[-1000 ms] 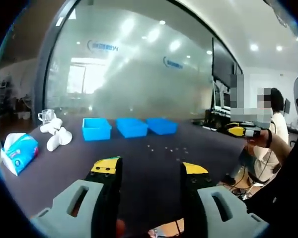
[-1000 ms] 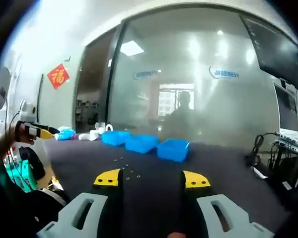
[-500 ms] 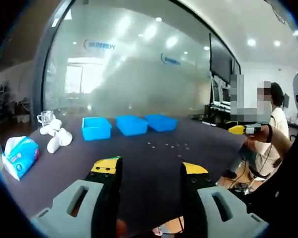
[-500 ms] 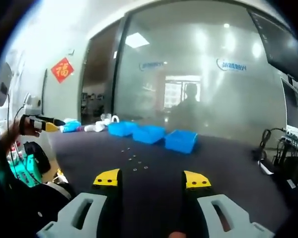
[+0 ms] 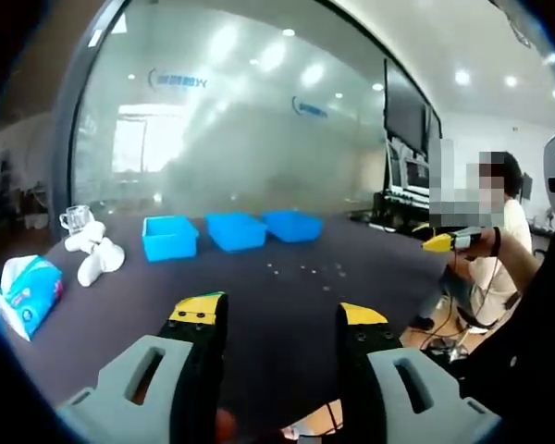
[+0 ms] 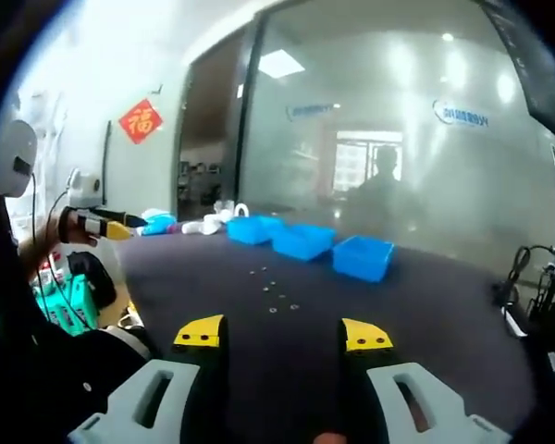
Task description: Sort the screws, nuts, and washers into the corresponding bins
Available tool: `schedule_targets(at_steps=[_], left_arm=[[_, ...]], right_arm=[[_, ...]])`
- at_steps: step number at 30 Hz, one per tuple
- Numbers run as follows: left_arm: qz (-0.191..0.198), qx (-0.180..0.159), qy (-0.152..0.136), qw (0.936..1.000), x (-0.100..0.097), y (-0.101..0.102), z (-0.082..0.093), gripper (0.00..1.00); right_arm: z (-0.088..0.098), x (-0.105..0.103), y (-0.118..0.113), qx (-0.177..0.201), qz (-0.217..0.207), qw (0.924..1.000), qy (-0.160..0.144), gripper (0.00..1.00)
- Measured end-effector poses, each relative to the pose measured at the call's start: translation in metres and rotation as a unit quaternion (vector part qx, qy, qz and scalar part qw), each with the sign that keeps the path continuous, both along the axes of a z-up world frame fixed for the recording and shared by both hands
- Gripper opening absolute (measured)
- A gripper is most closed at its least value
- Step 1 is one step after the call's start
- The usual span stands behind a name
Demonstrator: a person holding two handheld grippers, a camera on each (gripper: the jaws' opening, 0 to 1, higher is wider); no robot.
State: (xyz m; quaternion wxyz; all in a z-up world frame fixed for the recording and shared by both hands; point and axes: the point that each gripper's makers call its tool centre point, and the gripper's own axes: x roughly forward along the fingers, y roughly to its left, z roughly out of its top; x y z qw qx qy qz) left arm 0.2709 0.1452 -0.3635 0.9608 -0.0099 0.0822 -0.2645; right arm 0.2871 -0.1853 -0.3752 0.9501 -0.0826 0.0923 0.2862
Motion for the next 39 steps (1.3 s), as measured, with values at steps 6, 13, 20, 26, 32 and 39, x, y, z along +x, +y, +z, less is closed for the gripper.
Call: schedule_targets(at_steps=[6, 13, 20, 26, 32, 39], left_arm=[[-0.012, 0.013, 0.008, 0.9998, 0.009, -0.008, 0.000, 0.45], [-0.030, 0.041, 0.033, 0.9982, 0.032, -0.010, 0.002, 0.44], [-0.086, 0.076, 0.064, 0.9914, 0.059, -0.033, 0.005, 0.41], [-0.121, 0.091, 0.093, 0.9840, 0.090, -0.051, 0.009, 0.38], [-0.146, 0.129, 0.133, 0.9718, 0.118, -0.068, -0.001, 0.38], [-0.170, 0.140, 0.182, 0.9584, 0.127, -0.095, -0.015, 0.38]], right_arm=[[0.001, 0.002, 0.008, -0.005, 0.016, 0.9999, 0.002, 0.43], [0.005, 0.005, 0.011, -0.002, 0.022, 0.9998, -0.004, 0.43], [0.006, 0.007, 0.012, -0.003, 0.023, 0.9997, -0.009, 0.43], [0.005, 0.010, 0.011, 0.006, 0.016, 0.9998, -0.010, 0.42], [0.002, 0.011, 0.013, 0.001, 0.020, 0.9998, -0.009, 0.42], [0.001, 0.009, 0.013, -0.009, 0.025, 0.9996, -0.008, 0.42]])
